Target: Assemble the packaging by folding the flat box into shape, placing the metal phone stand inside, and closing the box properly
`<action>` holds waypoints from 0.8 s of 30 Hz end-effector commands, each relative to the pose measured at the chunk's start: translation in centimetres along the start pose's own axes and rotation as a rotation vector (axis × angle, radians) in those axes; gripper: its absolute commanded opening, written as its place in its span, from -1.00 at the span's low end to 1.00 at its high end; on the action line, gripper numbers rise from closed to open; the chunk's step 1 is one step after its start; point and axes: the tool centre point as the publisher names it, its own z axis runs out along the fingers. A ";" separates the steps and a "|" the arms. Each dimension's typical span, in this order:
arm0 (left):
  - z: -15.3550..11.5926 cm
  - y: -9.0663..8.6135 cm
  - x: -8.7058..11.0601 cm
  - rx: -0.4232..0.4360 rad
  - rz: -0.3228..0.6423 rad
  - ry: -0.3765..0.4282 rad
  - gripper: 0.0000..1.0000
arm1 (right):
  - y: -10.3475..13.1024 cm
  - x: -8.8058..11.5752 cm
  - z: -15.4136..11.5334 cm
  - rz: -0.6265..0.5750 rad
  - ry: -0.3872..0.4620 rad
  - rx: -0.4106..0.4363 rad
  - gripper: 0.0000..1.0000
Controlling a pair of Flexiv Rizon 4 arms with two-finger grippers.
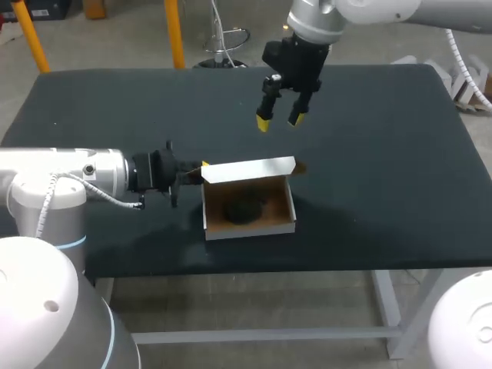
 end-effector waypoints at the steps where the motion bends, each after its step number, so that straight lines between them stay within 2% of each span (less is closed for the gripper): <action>1: 0.1 -0.1 0.3 -0.002 0.001 -0.018 -1.00 | -0.7 -0.1 0.0 -0.002 0.003 -0.030 1.00; 11: 0.1 -0.1 0.3 -0.002 0.001 -0.018 -1.00 | -0.7 -0.1 0.0 -0.002 0.003 -0.030 1.00; 16: 0.0 -0.1 0.5 0.011 0.033 -0.025 -1.00 | -0.5 -0.8 0.3 0.194 -0.018 0.014 1.00; 20: -0.2 -0.2 0.9 0.016 0.086 -0.038 -1.00 | -1.4 -1.7 0.2 0.342 0.013 0.043 1.00; 24: -0.2 -0.2 1.1 0.025 0.123 -0.058 -1.00 | -2.5 -2.1 0.6 0.426 0.041 0.060 1.00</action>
